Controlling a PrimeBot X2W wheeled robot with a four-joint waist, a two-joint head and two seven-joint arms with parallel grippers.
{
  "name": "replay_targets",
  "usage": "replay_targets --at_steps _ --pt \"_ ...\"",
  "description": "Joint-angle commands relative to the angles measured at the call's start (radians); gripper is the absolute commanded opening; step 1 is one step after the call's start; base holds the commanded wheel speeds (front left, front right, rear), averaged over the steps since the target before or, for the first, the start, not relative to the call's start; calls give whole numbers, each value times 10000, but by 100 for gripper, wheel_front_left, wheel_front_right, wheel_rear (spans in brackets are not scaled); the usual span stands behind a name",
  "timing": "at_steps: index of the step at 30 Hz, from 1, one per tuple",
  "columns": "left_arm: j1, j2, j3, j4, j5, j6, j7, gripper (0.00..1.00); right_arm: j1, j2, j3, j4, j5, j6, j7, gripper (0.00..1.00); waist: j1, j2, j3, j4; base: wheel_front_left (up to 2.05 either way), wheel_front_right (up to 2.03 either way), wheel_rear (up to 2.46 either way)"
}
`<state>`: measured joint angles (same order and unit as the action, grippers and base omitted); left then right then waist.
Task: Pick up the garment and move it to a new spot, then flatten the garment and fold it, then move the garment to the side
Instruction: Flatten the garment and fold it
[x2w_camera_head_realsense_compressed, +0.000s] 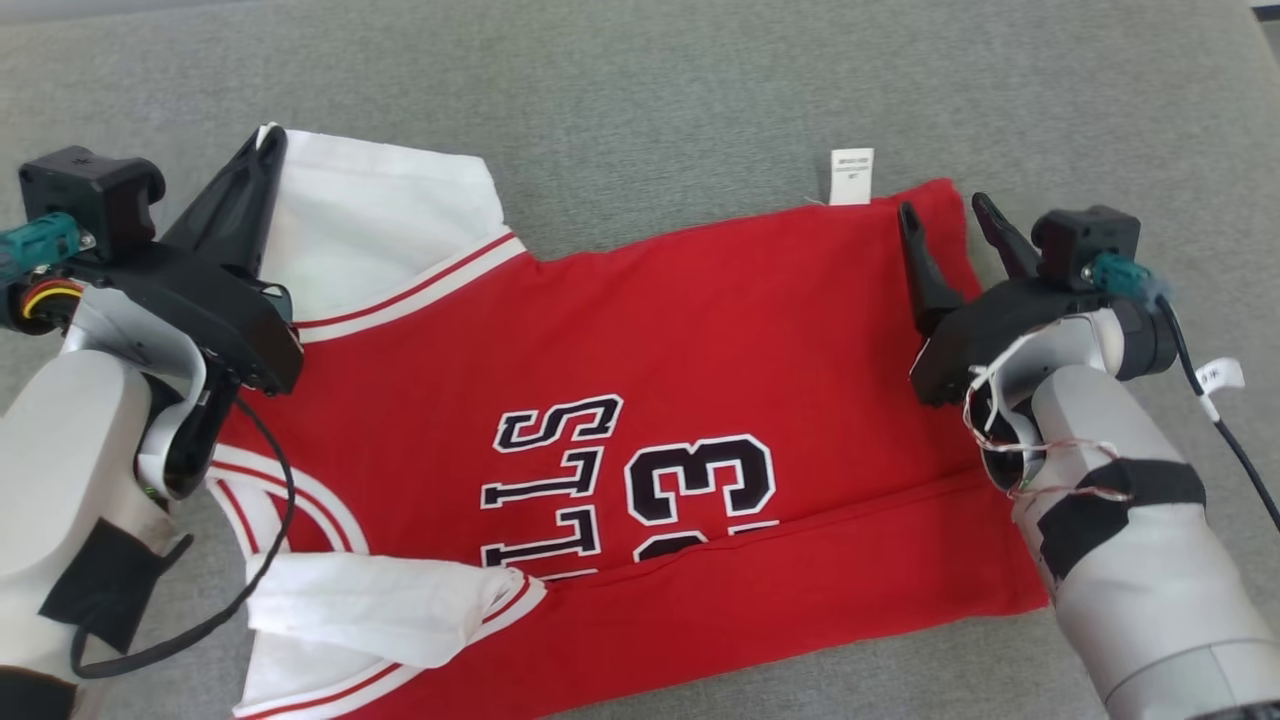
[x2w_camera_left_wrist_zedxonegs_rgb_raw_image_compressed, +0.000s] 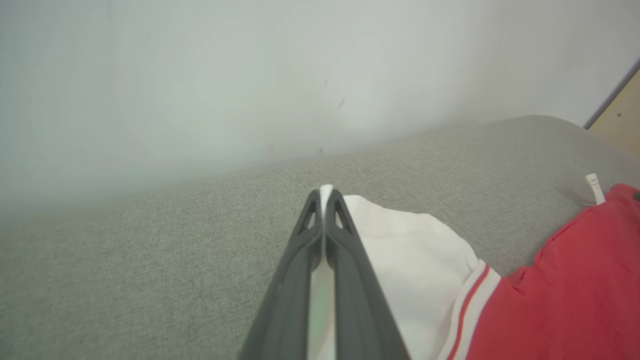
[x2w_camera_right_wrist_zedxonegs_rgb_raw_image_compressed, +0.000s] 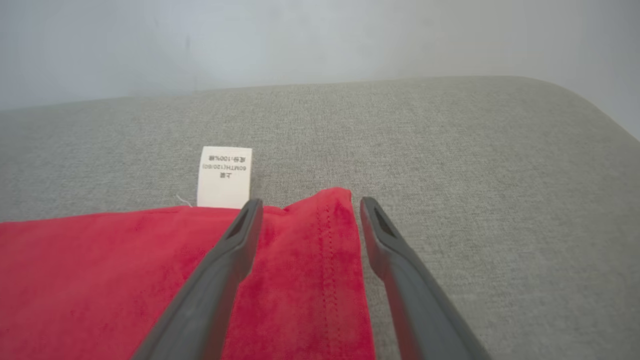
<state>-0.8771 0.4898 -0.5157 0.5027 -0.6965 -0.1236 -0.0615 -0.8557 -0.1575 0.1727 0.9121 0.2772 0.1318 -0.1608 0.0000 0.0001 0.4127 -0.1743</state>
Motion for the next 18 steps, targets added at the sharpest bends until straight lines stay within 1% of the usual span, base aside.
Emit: replay_targets --at_steps 1,8,9,10,11,12,18 --pt "89 -46 -23 -20 -12 2 -85 0 -108 -42 -7 101 -56 -26 -6 100 0 -1 57 80 0 0 0" --pt "-166 -115 -152 -47 38 -17 -182 0 -951 -158 -181 1501 -91 -26 -77 100 0 -1 239 220 0 0 0" --pt "-222 -128 -160 -41 34 -20 -204 0 -1068 -150 -178 1681 -96 -26 -44 94 0 -1 273 242 0 0 0" --pt "-271 -130 -175 -36 32 -24 -210 0 -1180 -135 -203 1861 -81 -26 -5 64 0 -1 309 253 0 0 0" --pt "-310 -143 -195 -34 31 -29 -233 0 -1292 -103 -196 2023 -89 -26 18 8 0 -1 349 271 0 0 0" --pt "-326 -153 -218 -33 33 -33 -250 0 -1409 -81 -246 2126 -43 -26 -85 0 0 -1 386 282 0 0 0" --pt "-620 -153 -319 111 -20 -56 -379 0 -1956 -71 -314 2659 -103 -26 -474 0 0 -1 508 362 0 0 0"
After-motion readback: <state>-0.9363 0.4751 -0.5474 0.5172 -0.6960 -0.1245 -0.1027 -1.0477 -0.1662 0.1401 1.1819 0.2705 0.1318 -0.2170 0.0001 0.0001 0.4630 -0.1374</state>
